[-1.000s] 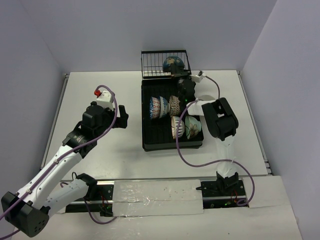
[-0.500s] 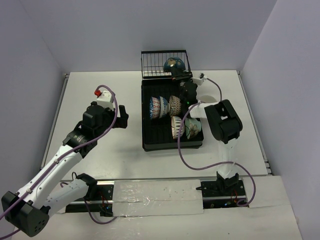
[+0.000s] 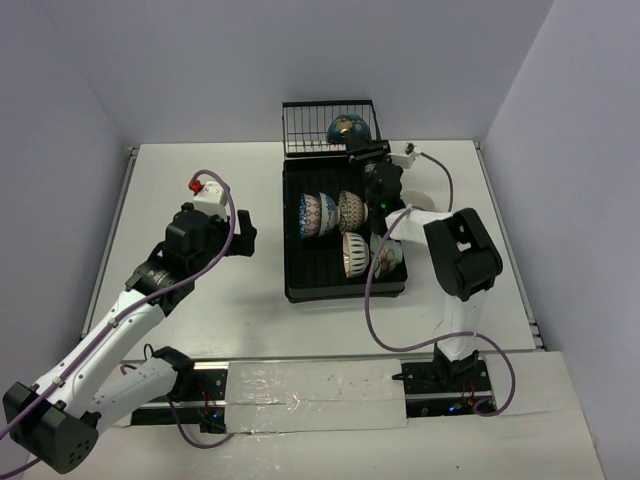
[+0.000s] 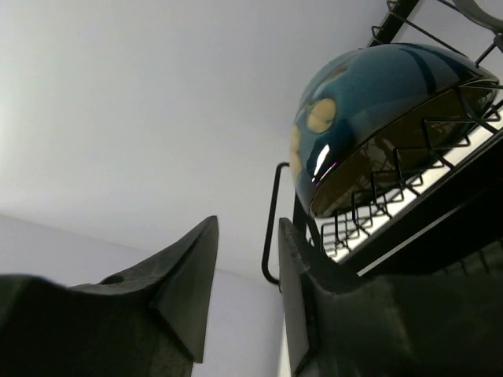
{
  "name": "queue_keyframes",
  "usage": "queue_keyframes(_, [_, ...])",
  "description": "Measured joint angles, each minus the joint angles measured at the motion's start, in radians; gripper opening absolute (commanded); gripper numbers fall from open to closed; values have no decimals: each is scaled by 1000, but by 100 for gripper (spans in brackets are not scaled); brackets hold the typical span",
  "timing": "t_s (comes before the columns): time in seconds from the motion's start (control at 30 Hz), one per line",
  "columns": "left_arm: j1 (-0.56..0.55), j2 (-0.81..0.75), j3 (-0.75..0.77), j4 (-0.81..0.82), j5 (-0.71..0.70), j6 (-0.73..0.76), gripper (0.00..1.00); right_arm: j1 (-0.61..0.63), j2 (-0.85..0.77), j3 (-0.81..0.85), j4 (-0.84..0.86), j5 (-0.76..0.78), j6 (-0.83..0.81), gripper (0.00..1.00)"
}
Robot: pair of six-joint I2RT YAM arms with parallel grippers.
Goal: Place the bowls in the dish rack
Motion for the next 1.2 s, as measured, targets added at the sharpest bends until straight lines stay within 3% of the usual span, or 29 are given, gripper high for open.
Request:
queue_keyframes(0.13, [1, 0, 0, 0, -3, 0, 99, -2, -118, -51, -94, -18, -82, 52])
queue_keyframes(0.3, [2, 2, 0, -1, -20, -1, 99, -27, -319, -69, -328, -38, -224, 63])
queue_keyframes(0.57, [10, 22, 0, -4, -48, -4, 99, -257, -550, -70, -762, -51, -449, 68])
queue_keyframes(0.73, [18, 35, 0, -4, -53, -5, 99, -381, -553, -93, -973, -97, -555, 68])
queue_keyframes(0.9, [22, 39, 0, -4, -52, -5, 99, -509, -484, -127, -1080, -171, -586, 65])
queue_keyframes(1.2, [23, 39, 0, -4, -50, -4, 99, -531, -294, -124, -1131, -285, -608, 57])
